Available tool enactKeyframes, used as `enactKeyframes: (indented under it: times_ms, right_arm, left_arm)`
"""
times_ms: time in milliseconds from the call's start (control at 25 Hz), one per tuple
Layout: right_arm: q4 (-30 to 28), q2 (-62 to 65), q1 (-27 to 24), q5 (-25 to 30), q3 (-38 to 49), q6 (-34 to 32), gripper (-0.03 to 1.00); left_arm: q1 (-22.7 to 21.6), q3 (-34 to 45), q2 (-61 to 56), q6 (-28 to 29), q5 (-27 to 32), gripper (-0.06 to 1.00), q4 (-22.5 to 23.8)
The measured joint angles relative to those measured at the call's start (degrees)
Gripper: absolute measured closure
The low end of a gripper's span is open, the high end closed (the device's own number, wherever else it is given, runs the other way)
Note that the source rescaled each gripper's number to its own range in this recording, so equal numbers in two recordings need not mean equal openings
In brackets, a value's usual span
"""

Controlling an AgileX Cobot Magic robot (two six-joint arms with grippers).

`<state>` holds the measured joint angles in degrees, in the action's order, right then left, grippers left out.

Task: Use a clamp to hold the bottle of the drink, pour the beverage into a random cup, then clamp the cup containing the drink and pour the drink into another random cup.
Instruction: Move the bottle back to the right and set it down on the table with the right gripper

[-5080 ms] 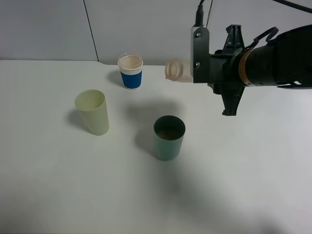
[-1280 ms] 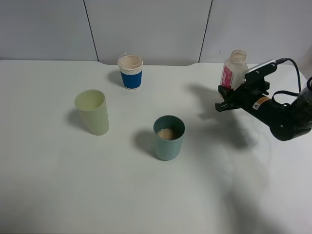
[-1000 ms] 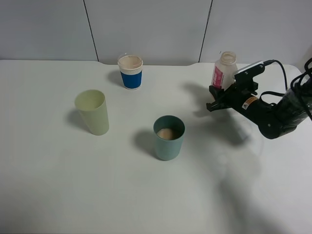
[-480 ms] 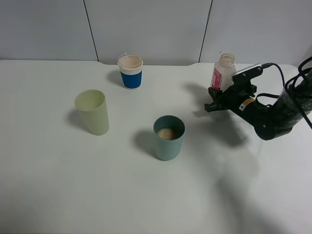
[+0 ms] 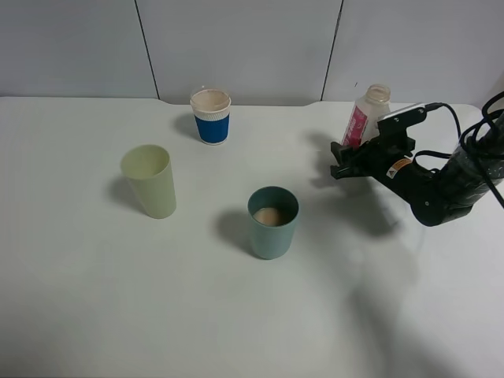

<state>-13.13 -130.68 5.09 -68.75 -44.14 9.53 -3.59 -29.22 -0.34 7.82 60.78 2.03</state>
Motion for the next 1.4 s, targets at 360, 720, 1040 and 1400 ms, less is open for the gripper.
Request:
enactKeyframes:
  times_ms: [360, 720, 1040, 1400]
  right_arm:
    - [0.1, 0.0, 0.7, -0.3, 0.0, -3.5, 0.42]
    - [1.6, 3.6, 1.7, 6.1, 0.0, -5.8, 0.26]
    - [2.0, 6.7, 1.8, 12.8, 0.4, -3.7, 0.17]
    - [5.2, 11.1, 1.8, 12.5, 6.2, 1.8, 0.16]
  left_arm:
    - [0.0, 0.0, 0.0, 0.0, 0.0, 0.15, 0.0]
    - [0.0, 0.0, 0.0, 0.0, 0.0, 0.15, 0.0]
    - [0.0, 0.0, 0.0, 0.0, 0.0, 0.15, 0.0]
    - [0.0, 0.0, 0.0, 0.0, 0.0, 0.15, 0.0]
